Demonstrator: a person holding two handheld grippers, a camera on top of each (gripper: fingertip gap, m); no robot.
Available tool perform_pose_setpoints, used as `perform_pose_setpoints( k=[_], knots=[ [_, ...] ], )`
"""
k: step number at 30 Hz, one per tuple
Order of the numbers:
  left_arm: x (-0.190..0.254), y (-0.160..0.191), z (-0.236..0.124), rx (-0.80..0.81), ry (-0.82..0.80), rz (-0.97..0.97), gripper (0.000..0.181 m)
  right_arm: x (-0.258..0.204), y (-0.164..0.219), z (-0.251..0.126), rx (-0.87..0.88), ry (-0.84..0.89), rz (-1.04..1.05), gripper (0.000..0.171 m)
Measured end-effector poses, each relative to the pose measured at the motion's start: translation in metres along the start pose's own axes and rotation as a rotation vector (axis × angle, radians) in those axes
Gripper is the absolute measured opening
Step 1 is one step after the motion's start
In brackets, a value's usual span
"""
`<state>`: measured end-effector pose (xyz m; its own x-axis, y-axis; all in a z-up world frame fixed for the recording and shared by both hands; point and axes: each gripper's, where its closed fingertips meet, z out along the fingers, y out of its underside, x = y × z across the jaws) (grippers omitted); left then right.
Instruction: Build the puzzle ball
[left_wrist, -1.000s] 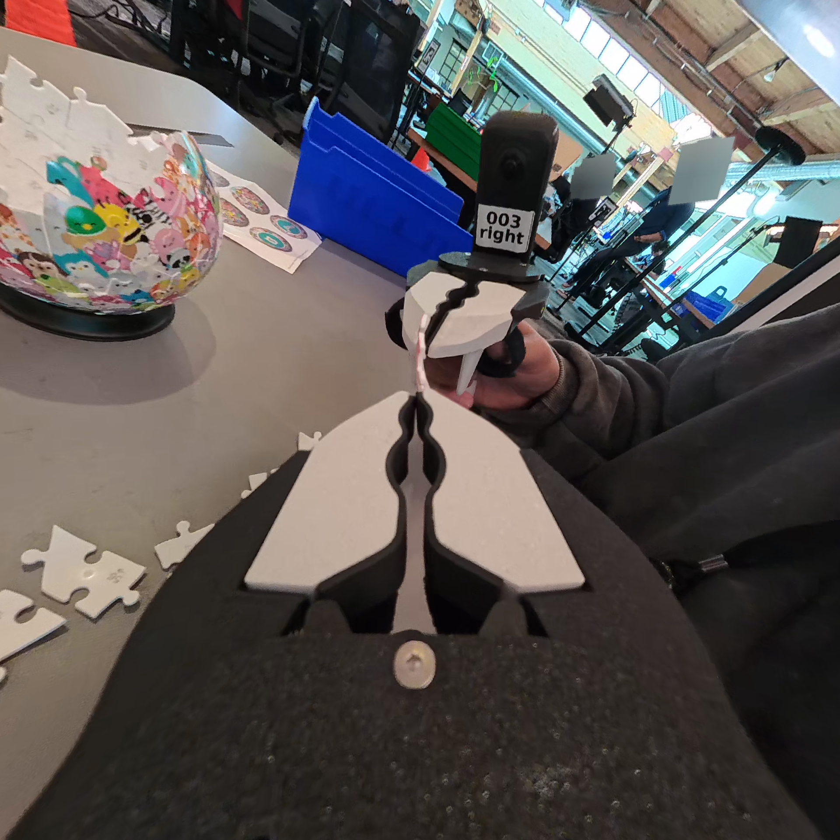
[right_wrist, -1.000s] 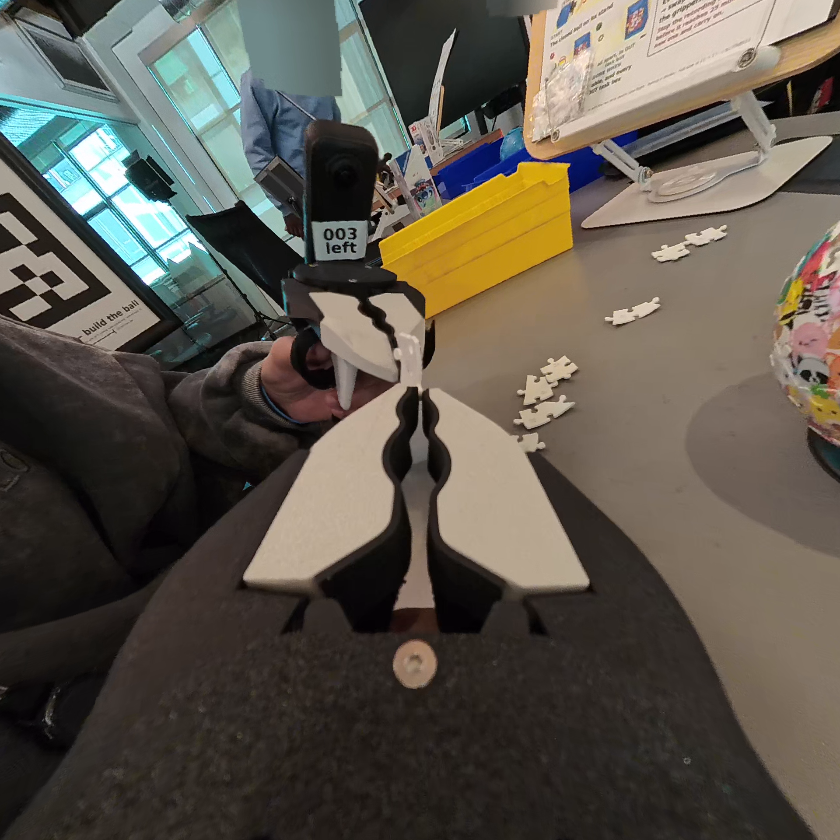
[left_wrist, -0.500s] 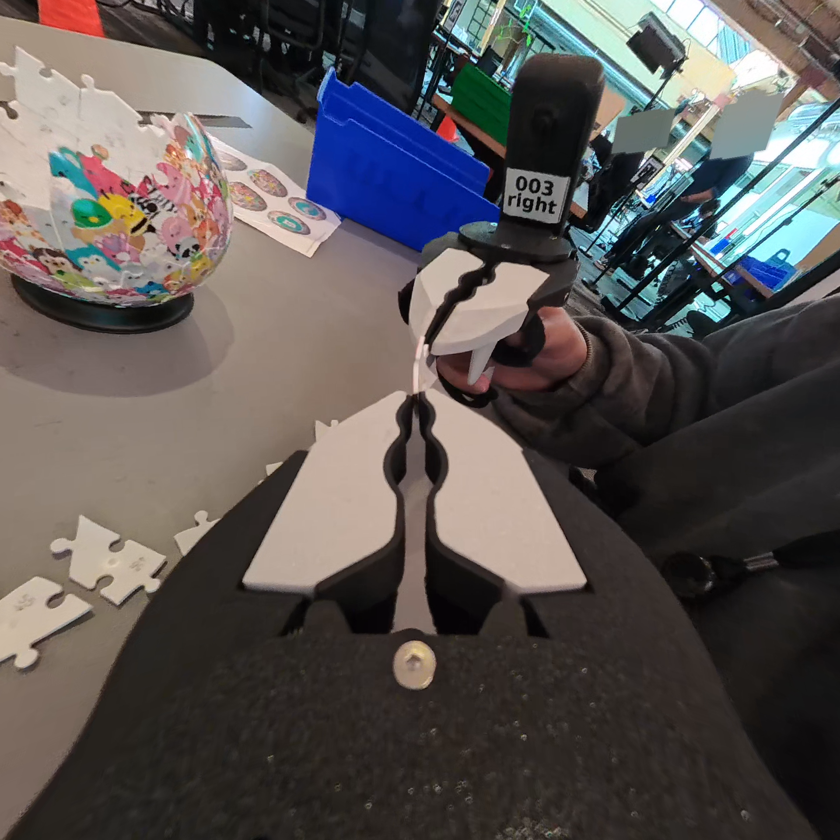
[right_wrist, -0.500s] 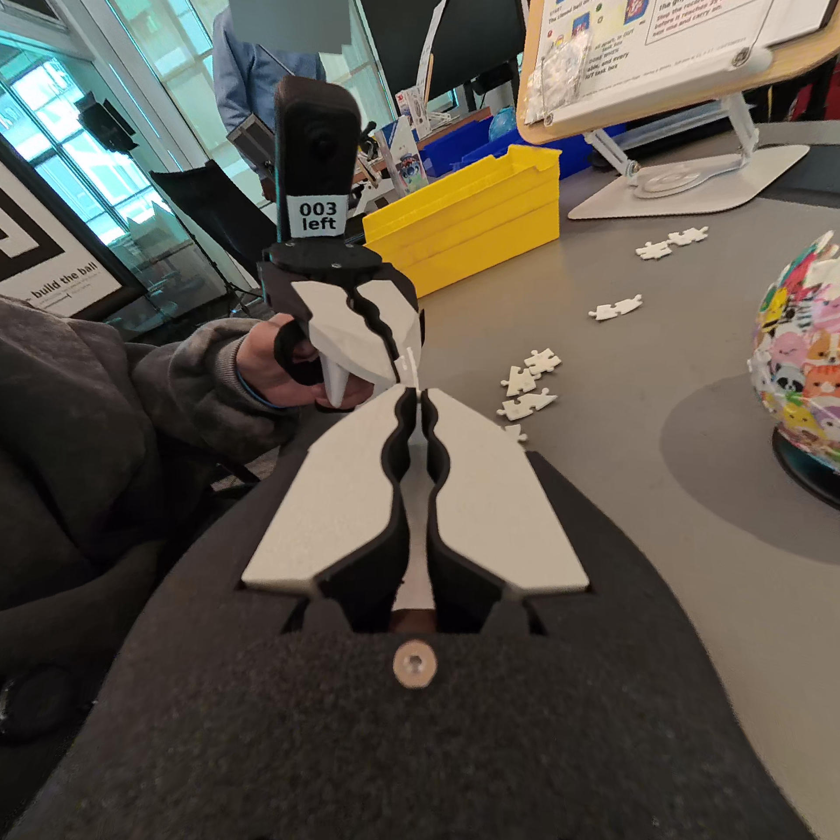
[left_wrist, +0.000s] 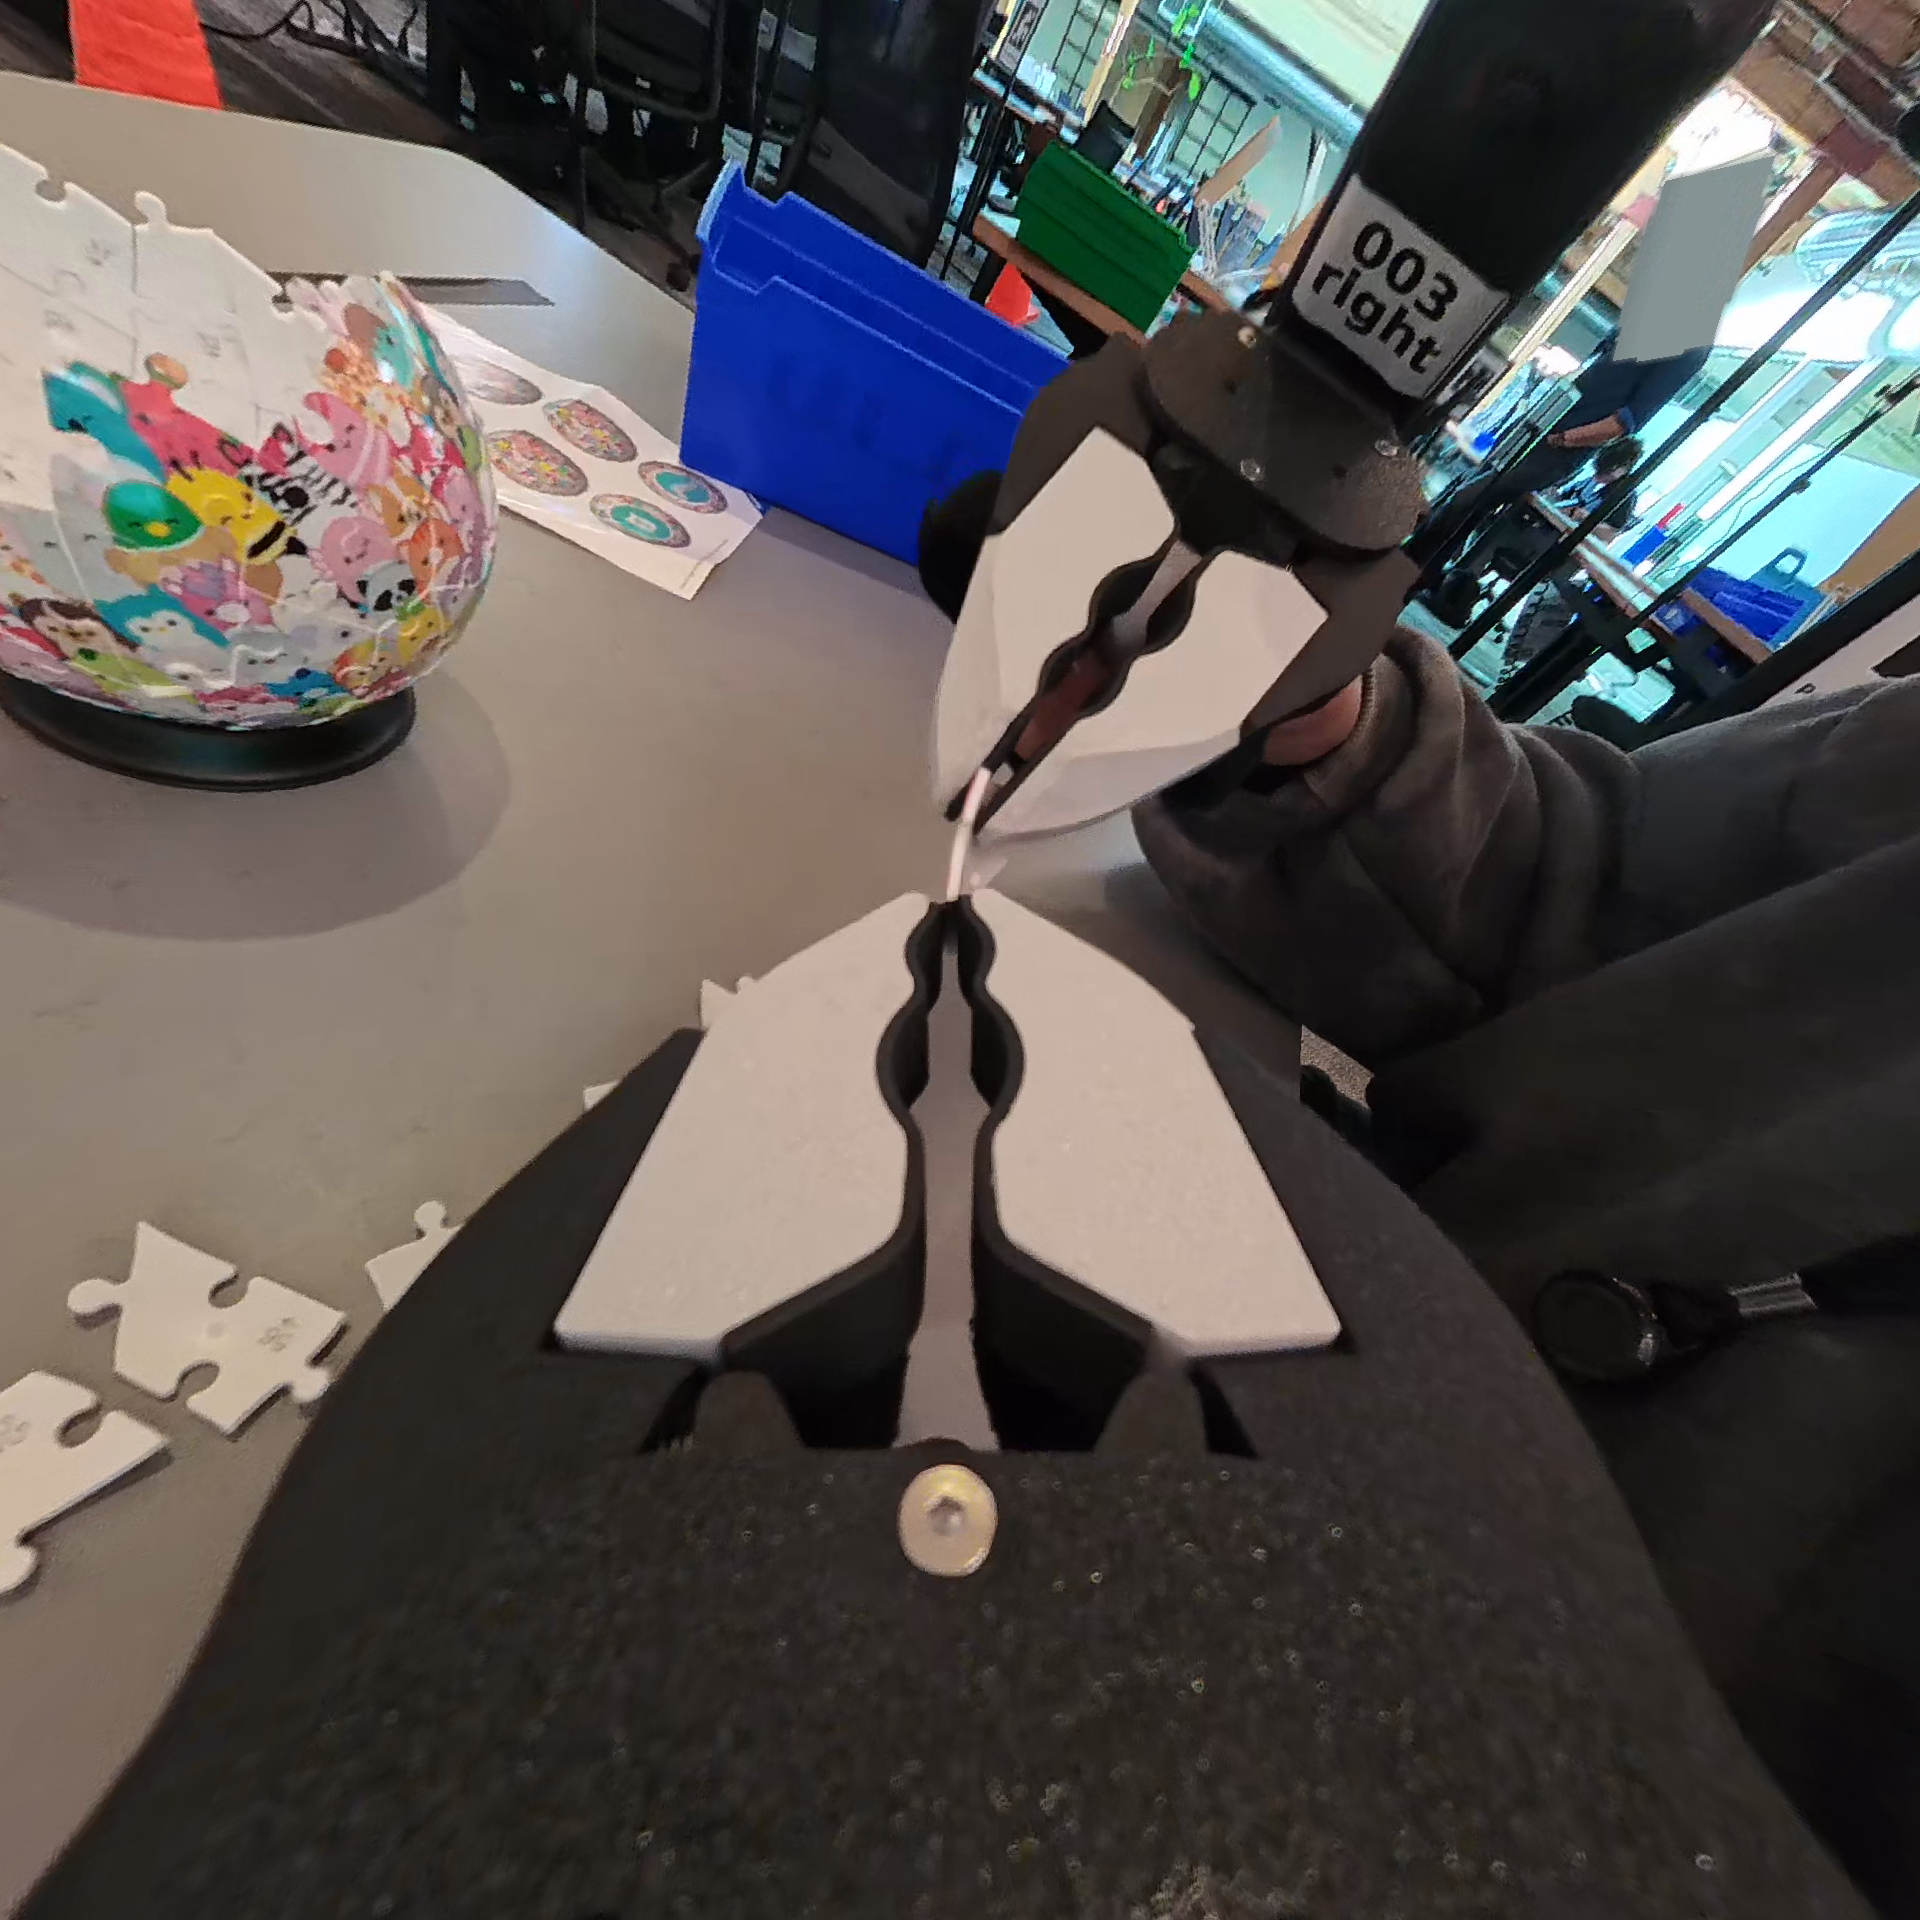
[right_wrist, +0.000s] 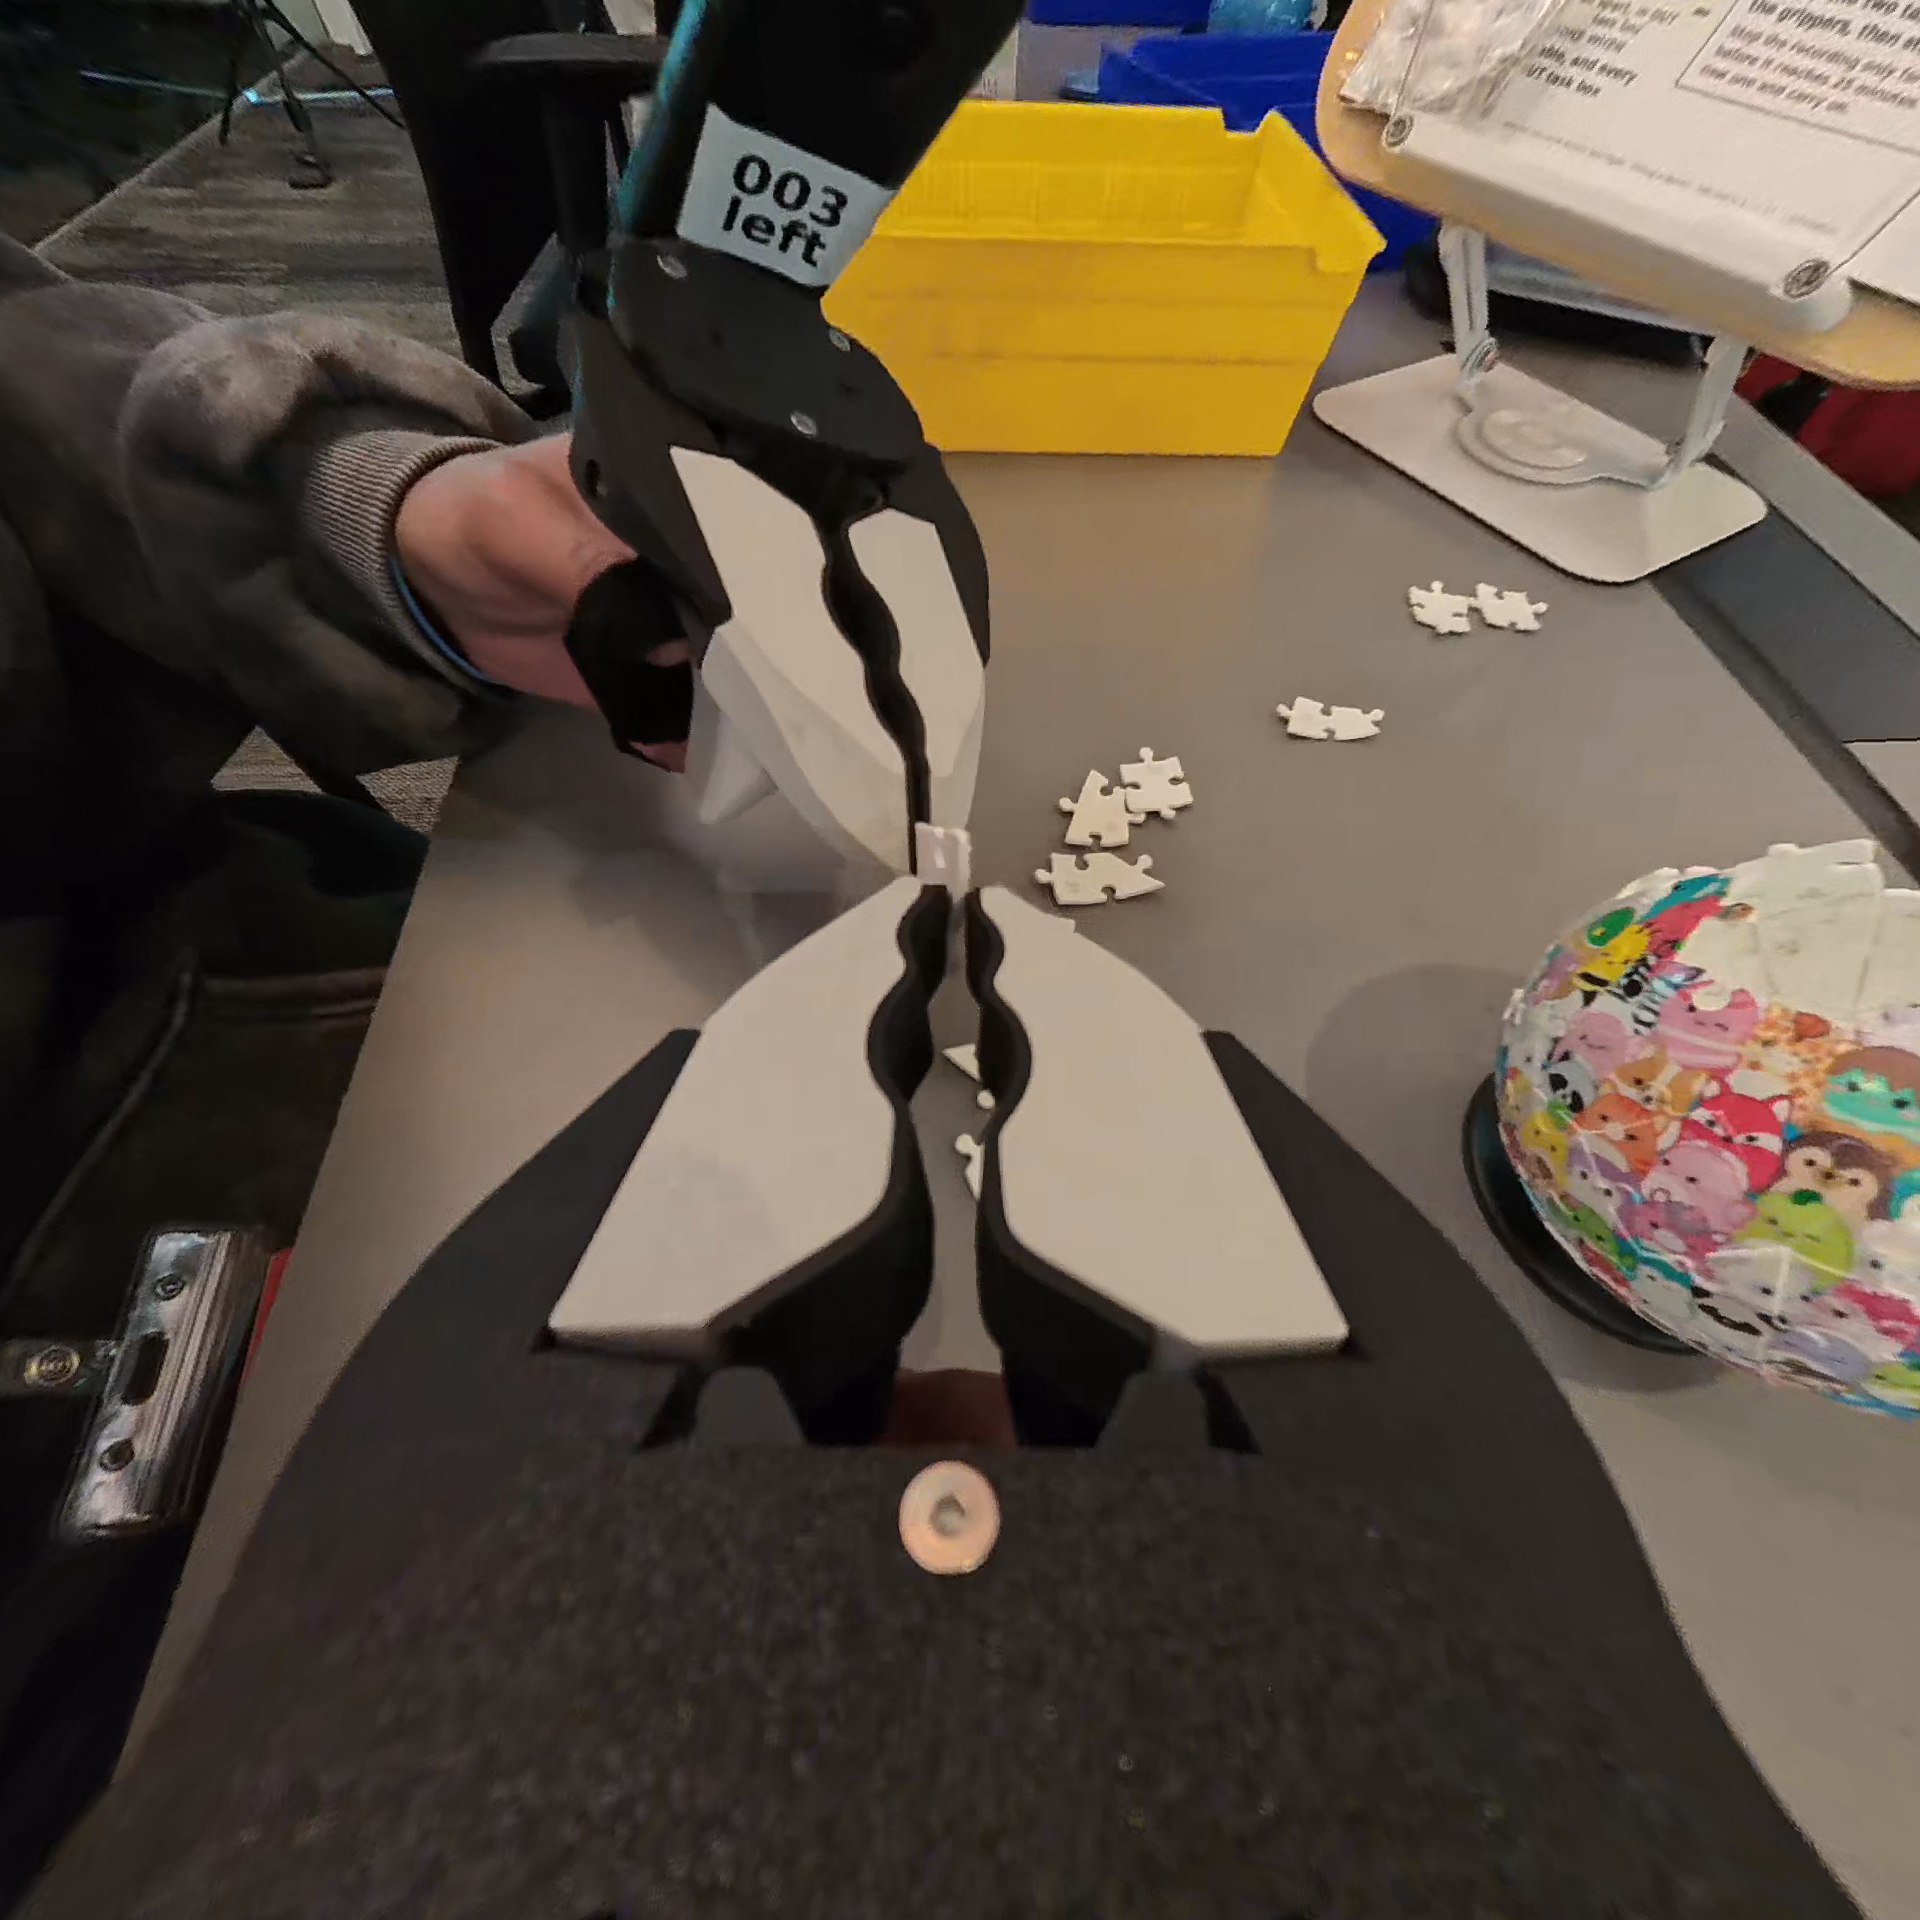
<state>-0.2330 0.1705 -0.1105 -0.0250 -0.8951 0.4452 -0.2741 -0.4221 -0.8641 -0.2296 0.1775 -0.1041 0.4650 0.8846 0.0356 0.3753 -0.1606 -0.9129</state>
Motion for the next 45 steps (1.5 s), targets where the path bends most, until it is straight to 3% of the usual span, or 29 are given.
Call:
perform_pose_setpoints(
  k=[2, 5, 10, 13, 16, 20, 27, 45],
  knots=[
    [-0.001, 0.001, 0.002, -0.011, 0.006, -0.011, 0.005, 0.005, -0.008, -0.009, 0.015, 0.028, -0.009, 0.002],
    [-0.016, -0.016, -0.001, -0.008, -0.042, 0.004, 0.03, 0.043, -0.025, -0.044, -0.031, 0.162, -0.129, 0.002],
    [-0.098, -0.075, -0.003, -0.129, -0.281, 0.095, 0.04, 0.135, -0.058, -0.095, -0.257, 0.275, -0.329, 0.002],
    [-0.156, -0.101, 0.01, -0.267, -0.352, 0.111, 0.038, 0.18, -0.048, -0.075, -0.376, 0.196, -0.392, 0.002],
    [-0.187, -0.119, 0.029, -0.343, -0.292, 0.102, 0.035, 0.213, -0.027, -0.041, -0.427, 0.08, -0.369, 0.002],
    [-0.205, -0.12, 0.052, -0.474, -0.21, 0.188, 0.025, 0.24, -0.012, -0.011, -0.292, -0.019, -0.352, 0.002],
    [-0.224, -0.096, 0.071, -0.654, -0.121, 0.336, 0.019, 0.255, 0.005, 0.0, -0.077, -0.123, -0.289, 0.002],
    [-0.24, -0.088, 0.087, -0.617, 0.091, 0.189, 0.014, 0.276, 0.038, 0.016, -0.108, -0.299, -0.179, 0.002]
  ],
)
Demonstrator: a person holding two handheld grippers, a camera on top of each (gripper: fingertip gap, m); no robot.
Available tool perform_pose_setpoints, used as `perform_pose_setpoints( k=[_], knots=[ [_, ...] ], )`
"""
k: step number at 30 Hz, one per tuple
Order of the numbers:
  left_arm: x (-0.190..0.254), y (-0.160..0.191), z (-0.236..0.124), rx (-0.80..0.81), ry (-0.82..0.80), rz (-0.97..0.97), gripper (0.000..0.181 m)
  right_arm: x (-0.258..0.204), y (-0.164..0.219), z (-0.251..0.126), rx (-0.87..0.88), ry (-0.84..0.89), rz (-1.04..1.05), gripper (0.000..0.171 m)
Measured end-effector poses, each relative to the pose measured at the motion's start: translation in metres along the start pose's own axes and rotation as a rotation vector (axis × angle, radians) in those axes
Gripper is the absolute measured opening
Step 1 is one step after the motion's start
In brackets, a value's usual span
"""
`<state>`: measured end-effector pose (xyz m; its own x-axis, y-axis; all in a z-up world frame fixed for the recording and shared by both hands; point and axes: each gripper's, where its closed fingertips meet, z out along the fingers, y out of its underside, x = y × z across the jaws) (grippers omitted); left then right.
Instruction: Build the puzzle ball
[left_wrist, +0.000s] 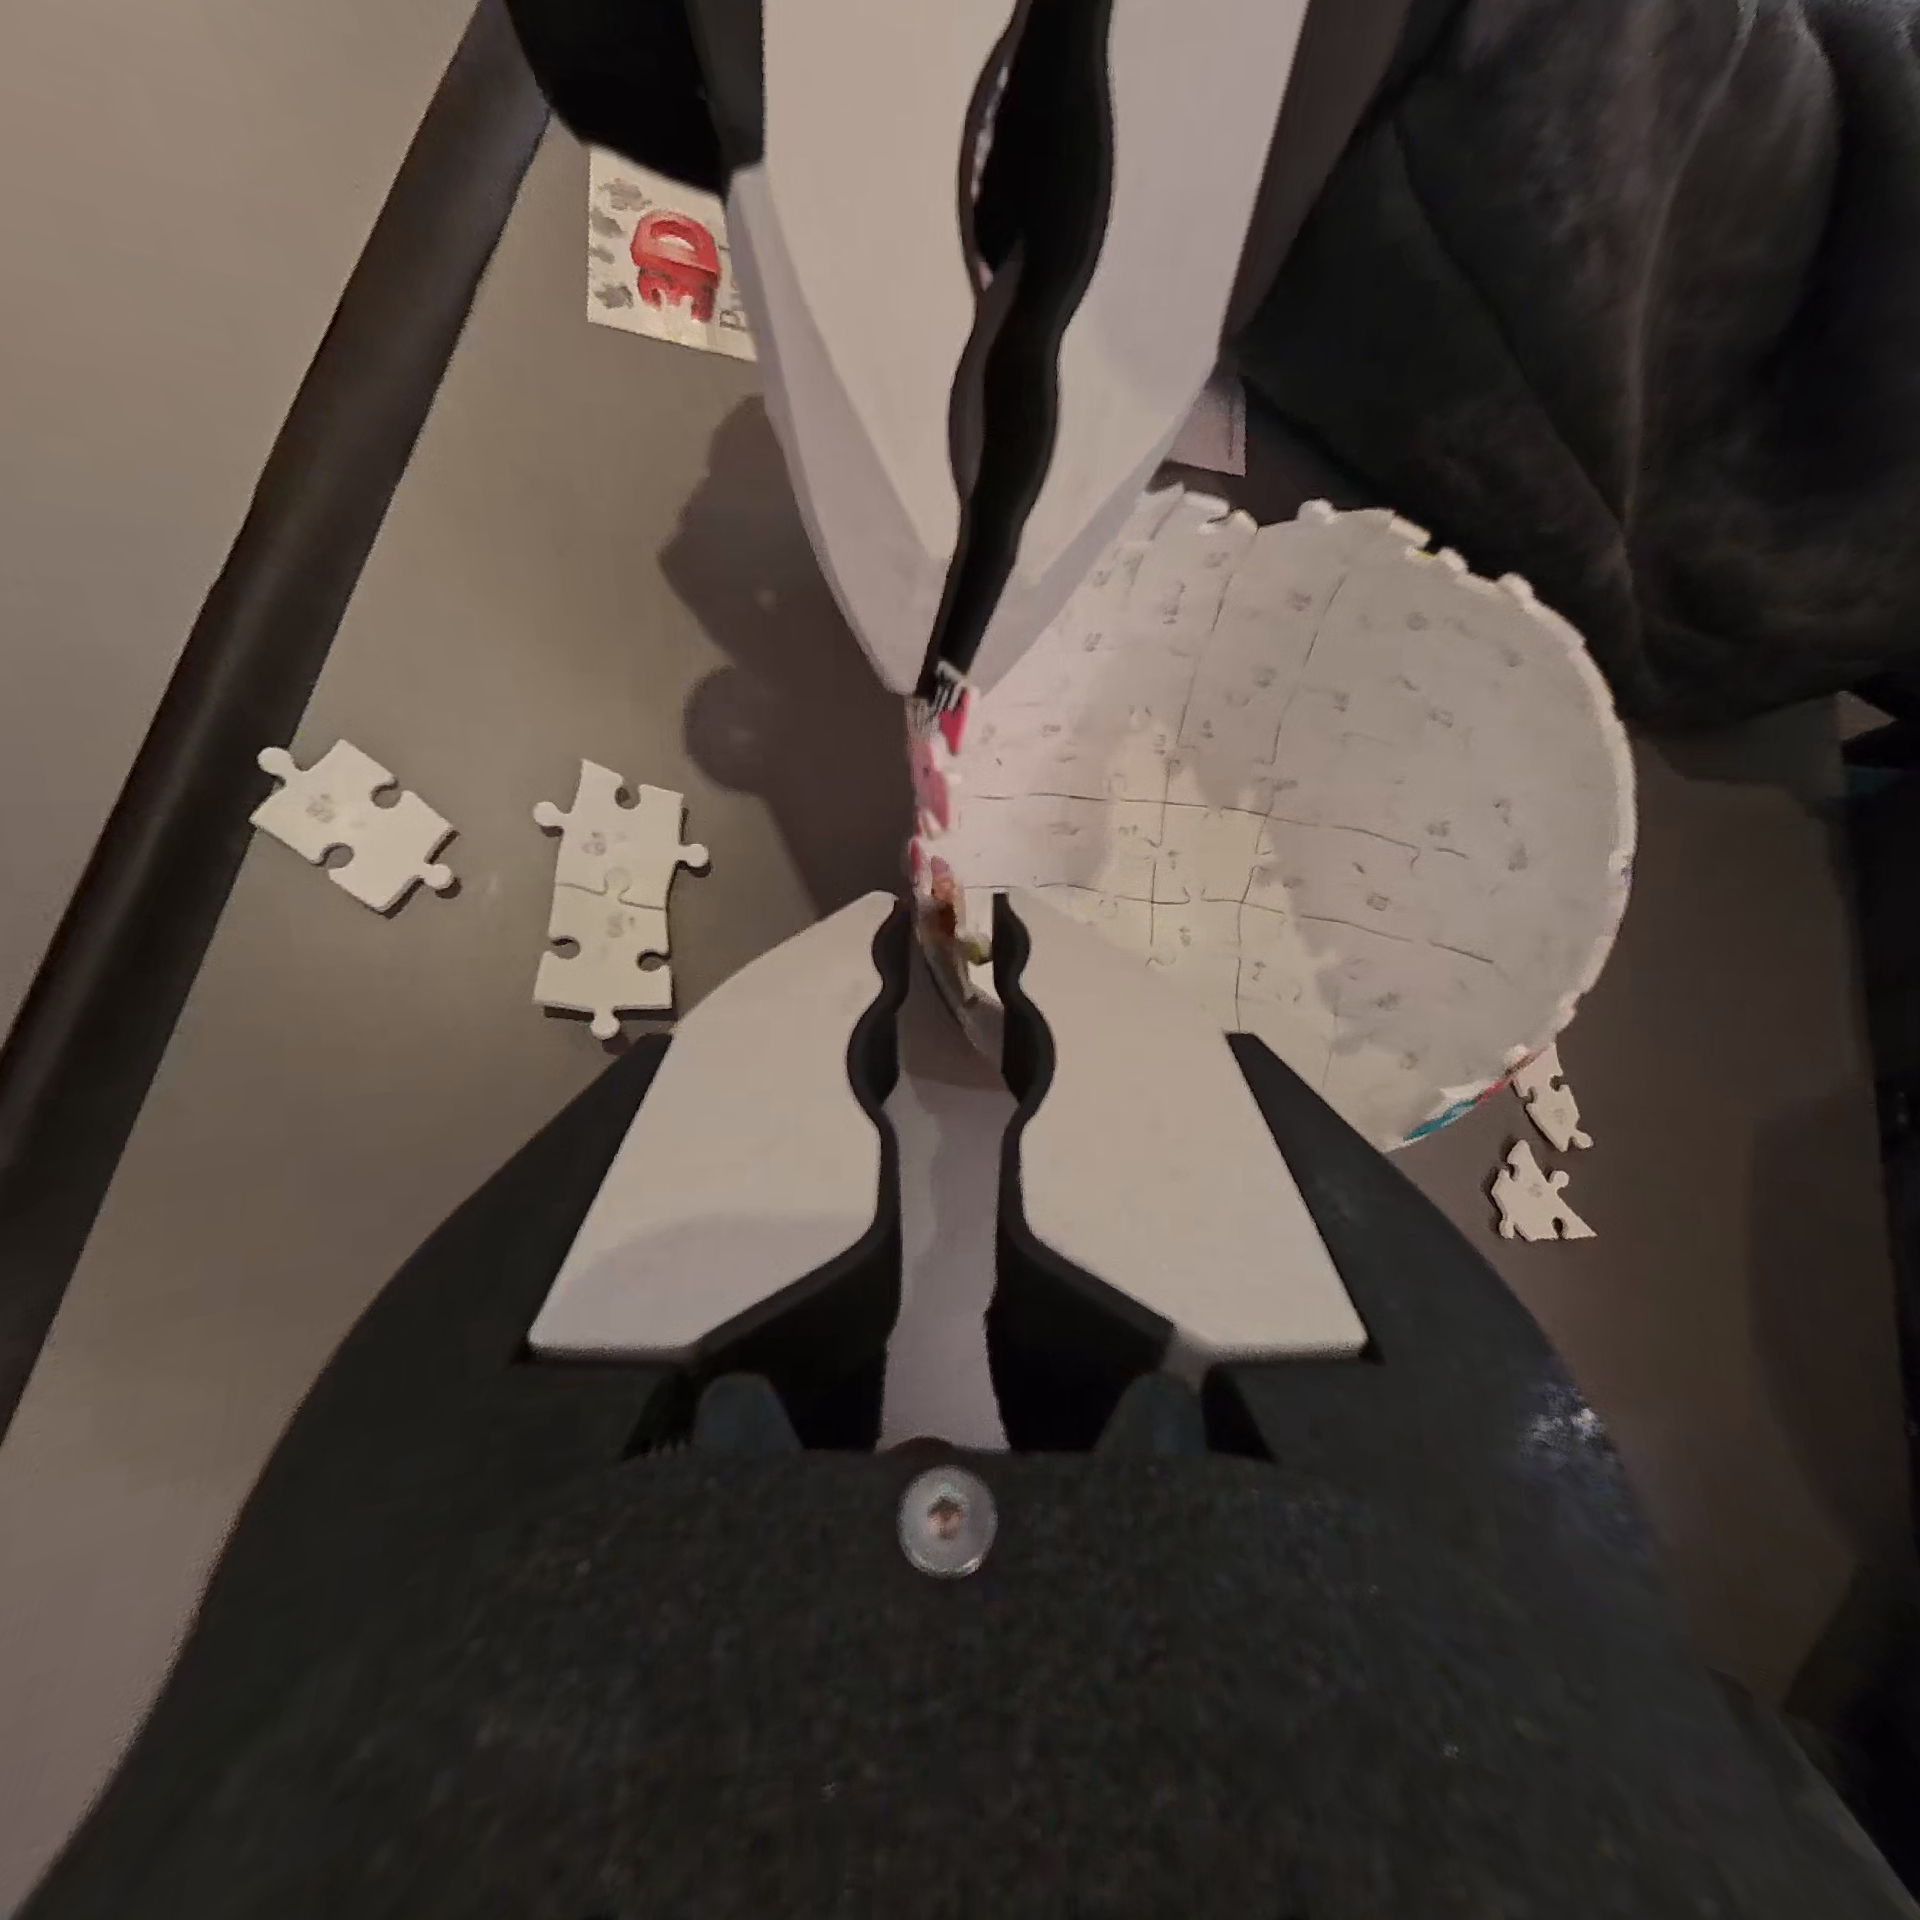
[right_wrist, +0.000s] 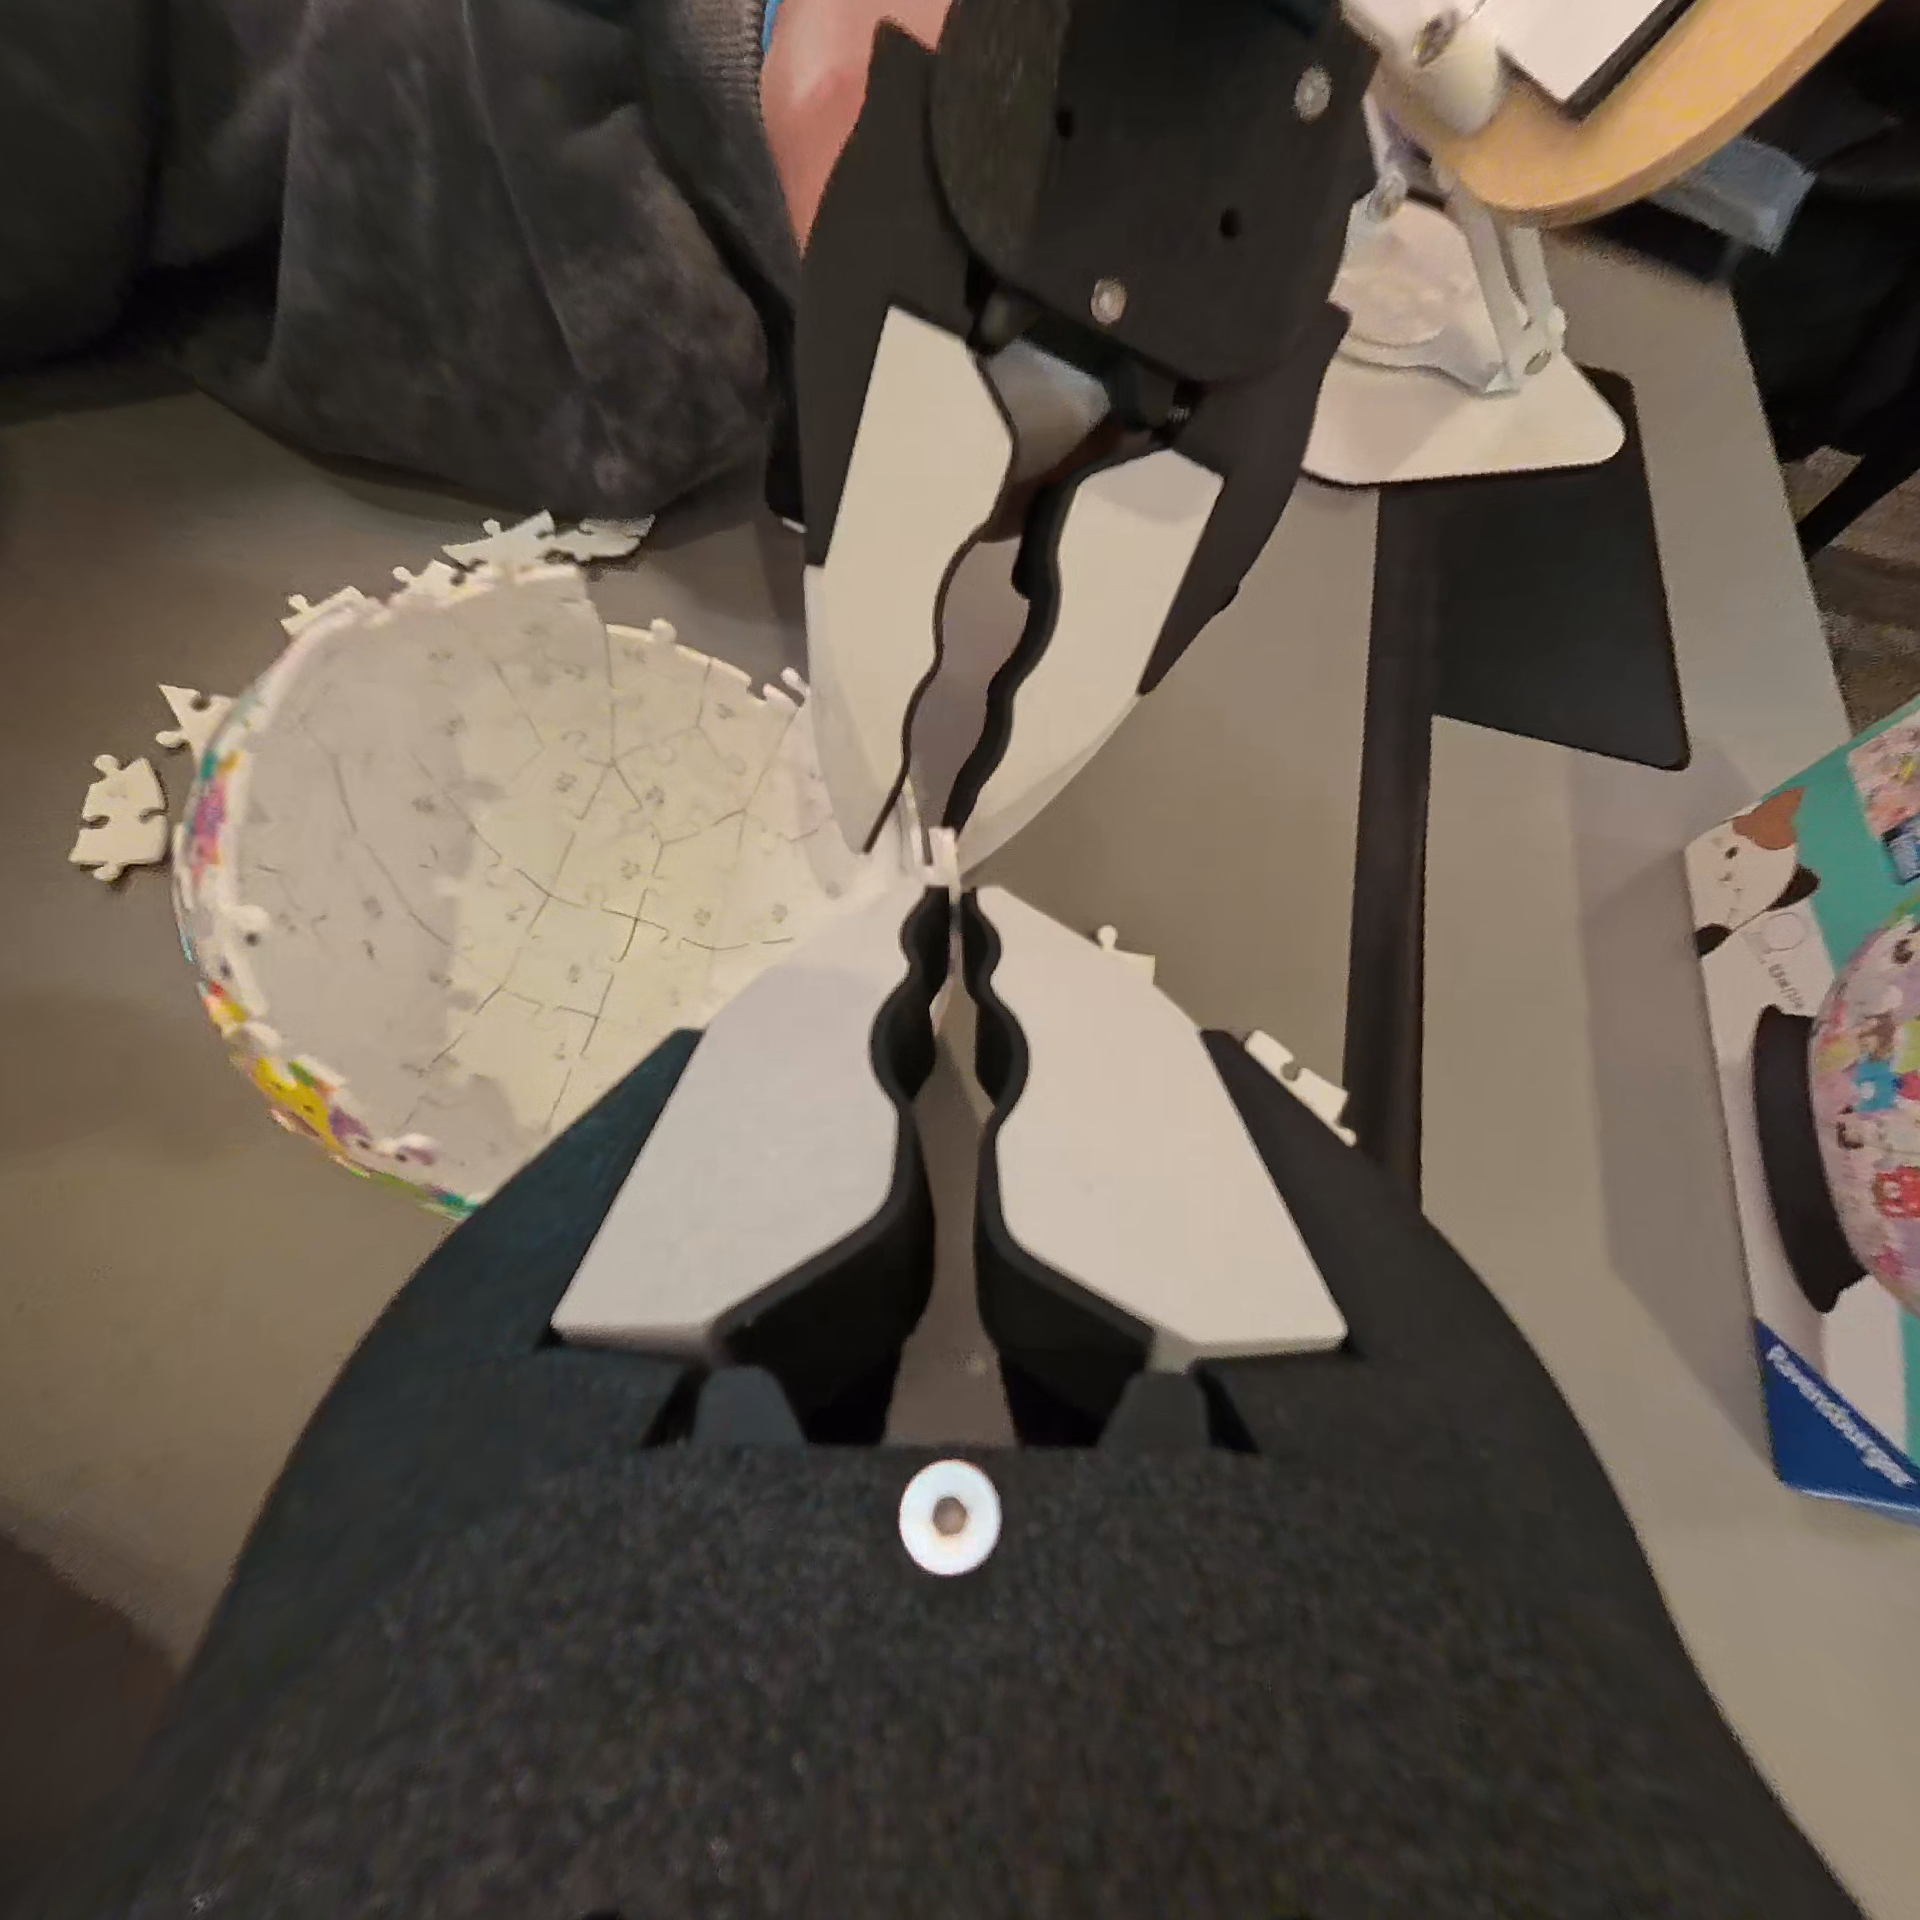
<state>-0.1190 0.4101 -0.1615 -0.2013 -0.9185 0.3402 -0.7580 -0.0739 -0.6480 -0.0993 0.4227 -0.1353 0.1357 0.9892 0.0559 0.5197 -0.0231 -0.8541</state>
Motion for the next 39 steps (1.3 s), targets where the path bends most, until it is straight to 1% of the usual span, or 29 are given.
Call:
perform_pose_setpoints(
  k=[2, 5, 10, 14, 17, 18, 19, 20, 23, 24, 27, 30, 33, 37, 39],
  knots=[
    [-0.001, 0.0, -0.001, 0.004, 0.003, -0.008, 0.018, -0.001, 0.002, 0.002, 0.013, -0.012, 0.016, 0.002],
    [-0.001, -0.009, -0.007, 0.059, 0.005, -0.014, 0.024, 0.0, 0.002, 0.003, 0.042, -0.02, 0.032, 0.002],
    [-0.008, -0.028, -0.017, 0.168, -0.037, -0.01, 0.024, 0.001, 0.004, 0.003, 0.077, -0.031, 0.052, 0.002],
    [-0.002, -0.027, -0.012, 0.145, -0.018, 0.02, 0.024, 0.001, 0.0, 0.001, 0.105, -0.033, 0.064, 0.002],
    [0.002, -0.028, -0.009, 0.13, -0.034, 0.054, 0.02, -0.001, -0.004, -0.001, 0.114, -0.037, 0.065, 0.002],
    [0.002, -0.027, -0.007, 0.121, -0.044, 0.061, 0.016, -0.002, -0.007, -0.001, 0.127, -0.042, 0.064, 0.002],
    [0.002, -0.027, -0.006, 0.113, -0.05, 0.07, 0.009, -0.003, -0.009, -0.001, 0.132, -0.044, 0.065, 0.002],
    [0.002, -0.026, -0.005, 0.106, -0.059, 0.079, 0.004, -0.002, -0.008, -0.001, 0.121, -0.041, 0.062, 0.002],
    [-0.001, -0.025, -0.004, 0.091, -0.093, 0.082, 0.002, -0.002, -0.005, -0.002, 0.069, -0.024, 0.038, 0.003],
    [-0.001, -0.025, -0.003, 0.089, -0.087, 0.077, 0.002, -0.001, -0.005, -0.002, 0.046, -0.014, 0.025, 0.008],
    [0.0, -0.026, -0.002, 0.086, -0.079, 0.067, 0.002, 0.0, -0.004, -0.004, -0.075, 0.01, -0.015, 0.013],
    [0.001, -0.022, 0.001, 0.059, -0.077, 0.065, 0.002, -0.001, -0.009, -0.005, -0.138, 0.009, -0.051, 0.011],
    [0.001, -0.021, 0.003, 0.039, -0.094, 0.069, 0.002, -0.005, -0.01, -0.004, -0.204, -0.024, -0.02, 0.008],
    [0.002, -0.023, 0.003, 0.041, -0.097, 0.065, 0.002, -0.005, -0.007, -0.001, -0.322, -0.048, 0.028, 0.009],
    [0.001, -0.023, 0.003, 0.037, -0.107, 0.063, 0.002, -0.005, -0.007, 0.0, -0.359, -0.054, 0.033, 0.005]
  ],
)
